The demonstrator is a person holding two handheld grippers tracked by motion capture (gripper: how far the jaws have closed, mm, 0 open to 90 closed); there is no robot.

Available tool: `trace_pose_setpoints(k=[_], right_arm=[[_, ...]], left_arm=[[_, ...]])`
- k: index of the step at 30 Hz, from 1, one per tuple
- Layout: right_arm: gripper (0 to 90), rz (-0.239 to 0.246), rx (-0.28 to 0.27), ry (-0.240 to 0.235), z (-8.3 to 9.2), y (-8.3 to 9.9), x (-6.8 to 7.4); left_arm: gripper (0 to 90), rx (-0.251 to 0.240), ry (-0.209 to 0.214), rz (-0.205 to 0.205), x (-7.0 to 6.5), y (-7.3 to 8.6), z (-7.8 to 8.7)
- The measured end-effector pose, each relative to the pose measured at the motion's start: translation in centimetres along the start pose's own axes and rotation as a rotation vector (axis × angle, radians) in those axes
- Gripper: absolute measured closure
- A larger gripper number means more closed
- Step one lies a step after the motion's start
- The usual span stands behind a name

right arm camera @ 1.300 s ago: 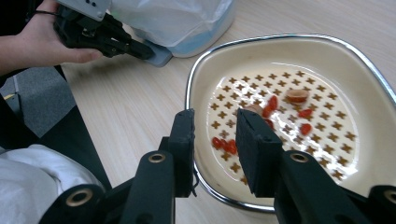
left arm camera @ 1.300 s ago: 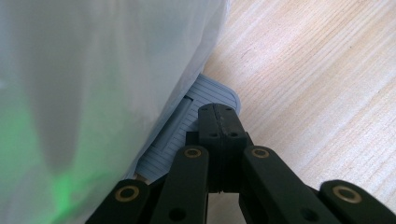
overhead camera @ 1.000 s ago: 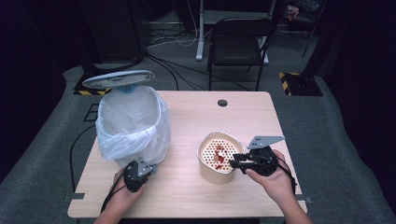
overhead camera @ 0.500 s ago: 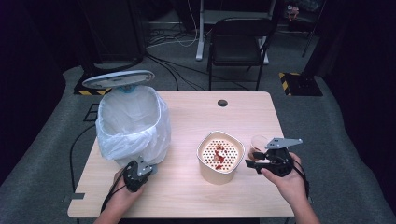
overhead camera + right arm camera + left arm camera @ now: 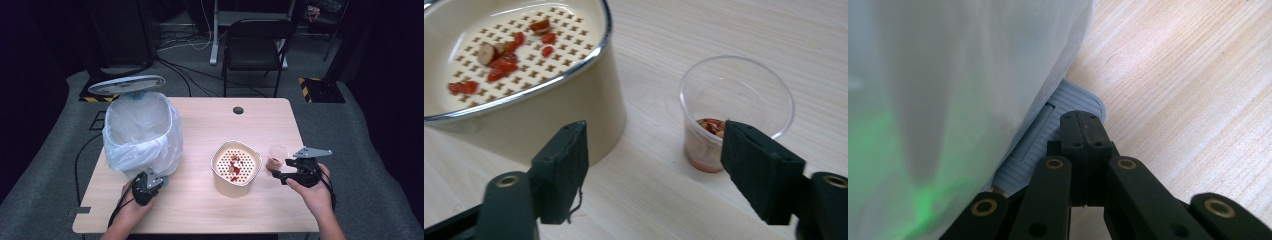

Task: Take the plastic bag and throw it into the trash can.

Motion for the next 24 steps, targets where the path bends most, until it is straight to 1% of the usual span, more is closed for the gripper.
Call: trace_pose_setpoints(k=[1, 2, 3, 5, 6, 7, 8, 9, 10, 13, 16, 17, 20, 24], right_arm=[[21.1, -0.004, -0.003, 0.012, -0.1, 0.2, -0.3], [21.1, -0.004, -0.003, 0.012, -0.1, 0.2, -0.3], [17.6, -0.014, 0.003, 0.017, -0.3, 0.5, -0.8], [17.0, -0.019, 0.005, 0.022, -0.4, 0.6, -1.0], [15.1, -0.029, -0.001, 0.034, -0.7, 0.9, -1.5], [14.9, -0.029, -0.002, 0.042, -0.7, 0.9, -1.9], [14.9, -0.029, -0.002, 0.042, -0.7, 0.9, -1.9], [14.5, -0.041, -0.01, 0.054, -0.9, 1.1, -2.4], [14.5, -0.041, -0.01, 0.054, -0.9, 1.1, -2.4], [13.8, -0.047, -0.012, 0.062, -1.4, 1.2, -3.3], [12.1, -0.054, -0.012, 0.072, -1.6, 1.1, -3.6], [11.1, -0.052, -0.009, 0.078, -1.9, 1.0, -3.9], [10.7, -0.057, -0.009, 0.081, -2.2, 0.9, -4.1], [10.2, -0.045, -0.002, 0.084, -2.7, 0.7, -4.4]], left_arm=[[90.0, -0.001, -0.002, 0.001, 0.0, 0.0, 0.0], [90.0, -0.001, -0.002, 0.001, 0.0, 0.0, 0.0], [90.0, -0.001, -0.002, 0.0, 0.0, 0.0, 0.0], [90.0, 0.001, 0.001, 0.0, 0.0, 0.0, 0.0], [90.0, -0.001, -0.002, 0.0, 0.0, 0.0, 0.0], [90.0, 0.0, 0.0, 0.0, 0.0, 0.0, 0.0], [90.0, 0.0, 0.0, 0.0, 0.0, 0.0, 0.0], [90.0, 0.001, 0.001, 0.0, 0.0, 0.0, 0.0], [90.0, 0.0, -0.002, 0.001, 0.0, 0.0, 0.0], [90.0, -0.001, -0.001, 0.001, 0.0, 0.0, 0.0], [90.0, -0.001, -0.001, 0.001, 0.0, 0.0, 0.0], [90.0, -0.001, -0.001, 0.001, 0.0, 0.0, 0.0], [90.0, -0.001, -0.001, 0.001, 0.0, 0.0, 0.0], [90.0, -0.001, -0.001, 0.002, 0.0, 0.0, 0.0]])
Point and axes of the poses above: each handheld gripper's, and its own axes: z roughly backward along the jaws, y roughly out of its underside, x roughly to its left, the point moved 5 cm from there along -z, roughly forward along the jaws, and after that the axes turned 8 degrees about -y, right-handed, at the moved point
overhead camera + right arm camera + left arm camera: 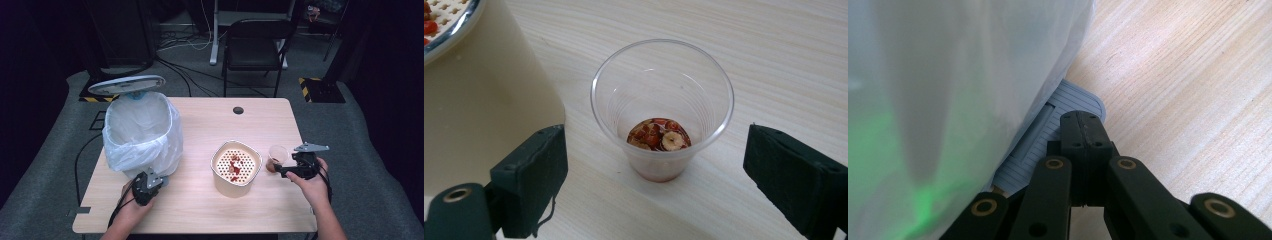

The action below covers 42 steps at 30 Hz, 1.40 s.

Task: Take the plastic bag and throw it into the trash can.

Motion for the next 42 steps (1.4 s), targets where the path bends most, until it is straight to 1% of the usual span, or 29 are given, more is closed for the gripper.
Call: trace_pose_setpoints(k=[2, 10, 12, 15, 17, 19, 21, 23, 27, 28, 31, 33, 35, 36, 37, 42], right_arm=[[10.2, 0.008, 0.008, -0.002, -0.5, -0.1, -0.1], [10.6, 0.01, 0.018, 0.004, -1.4, -0.3, -0.3], [12.3, 0.011, 0.02, 0.005, -1.7, -0.3, -0.4], [13.6, 0.002, 0.011, 0.006, -2.0, -0.2, -0.4], [13.6, 0.006, 0.015, 0.007, -2.1, -0.1, -0.5], [14.2, 0.016, 0.006, 0.012, -2.3, 0.0, -0.5], [14.4, 0.008, 0.005, 0.016, -2.4, 0.1, -0.5], [15.3, 0.005, -0.009, 0.015, -2.5, 0.2, -0.6], [16.6, 0.013, -0.031, 0.019, -2.6, 0.3, -0.7], [17.4, 0.011, -0.037, 0.017, -2.7, 0.4, -0.7], [18.2, 0.005, -0.036, 0.019, -2.8, 0.5, -0.6], [19.9, 0.012, -0.038, 0.021, -3.0, 0.6, -0.7], [20.6, 0.008, -0.037, 0.017, -3.1, 0.7, -0.7], [21.2, -0.002, -0.037, 0.012, -3.2, 0.8, -0.6], [21.8, 0.0, -0.038, 0.015, -3.3, 0.8, -0.7], [24.7, 0.0, -0.038, 0.017, -3.6, 0.8, -0.8]], left_arm=[[90.0, 0.0, 0.0, 0.001, 0.0, 0.0, 0.0], [90.0, 0.0, 0.0, -0.001, 0.0, 0.0, 0.0], [90.0, 0.001, 0.0, 0.0, 0.0, 0.0, 0.0], [90.0, 0.001, 0.002, -0.001, 0.0, 0.0, 0.0], [90.0, 0.0, 0.001, 0.003, 0.0, 0.0, 0.0], [90.0, 0.0, 0.0, 0.001, 0.0, 0.0, 0.0], [90.0, -0.001, 0.001, 0.0, 0.0, 0.0, 0.0], [90.0, 0.002, 0.001, -0.001, 0.0, 0.0, 0.0], [90.0, 0.001, 0.004, -0.003, 0.1, 0.0, 0.0], [90.0, 0.008, 0.007, -0.004, 0.1, 0.0, 0.1], [90.0, 0.007, 0.006, -0.004, 0.1, 0.0, 0.1], [90.0, 0.008, 0.006, -0.003, 0.1, 0.0, 0.1], [90.0, 0.004, 0.005, -0.003, 0.1, 0.0, 0.0], [90.0, 0.001, 0.005, -0.002, 0.1, 0.0, 0.0], [90.0, 0.008, 0.007, -0.004, 0.1, 0.0, 0.1], [90.0, 0.008, 0.007, -0.004, 0.1, 0.0, 0.1]])
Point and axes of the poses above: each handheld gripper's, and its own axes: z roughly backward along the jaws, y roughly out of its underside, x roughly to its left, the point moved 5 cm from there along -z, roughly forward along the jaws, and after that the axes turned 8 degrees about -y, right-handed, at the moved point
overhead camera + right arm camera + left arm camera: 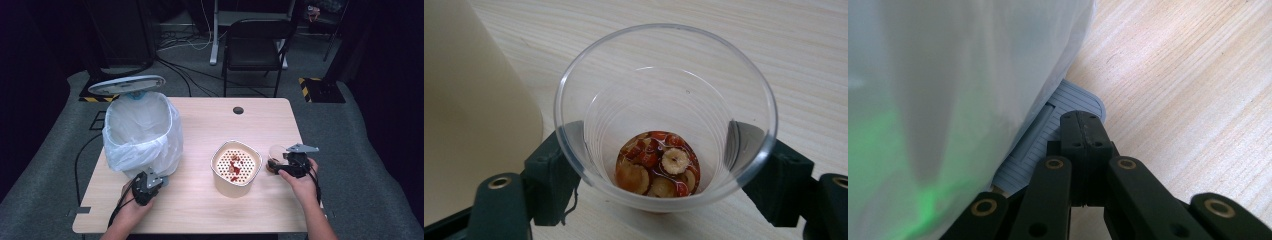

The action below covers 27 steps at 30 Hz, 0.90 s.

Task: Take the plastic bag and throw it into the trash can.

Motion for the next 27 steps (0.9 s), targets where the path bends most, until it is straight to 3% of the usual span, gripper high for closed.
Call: trace_pose_setpoints(k=[27], right_arm=[[27.1, 0.055, -0.026, -0.007, -0.41, -0.72, 0.16]], left_arm=[[90.0, -0.001, 0.003, 0.007, 0.01, 0.0, -0.01]])
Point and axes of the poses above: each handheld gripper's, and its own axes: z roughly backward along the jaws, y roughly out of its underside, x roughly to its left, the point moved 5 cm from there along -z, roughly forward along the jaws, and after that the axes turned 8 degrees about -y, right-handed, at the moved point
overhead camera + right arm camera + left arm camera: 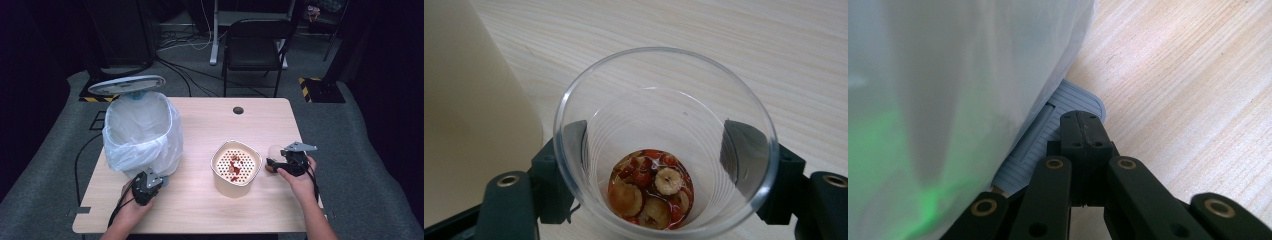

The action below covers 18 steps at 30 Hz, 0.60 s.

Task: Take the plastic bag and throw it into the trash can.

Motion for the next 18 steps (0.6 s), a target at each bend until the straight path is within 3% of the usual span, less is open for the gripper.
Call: trace_pose_setpoints(k=[18], right_arm=[[28.5, 0.05, -0.016, 0.017, 0.38, -0.51, 0.21]], left_arm=[[90.0, -0.006, 0.0, 0.002, 0.01, -0.01, -0.05]])
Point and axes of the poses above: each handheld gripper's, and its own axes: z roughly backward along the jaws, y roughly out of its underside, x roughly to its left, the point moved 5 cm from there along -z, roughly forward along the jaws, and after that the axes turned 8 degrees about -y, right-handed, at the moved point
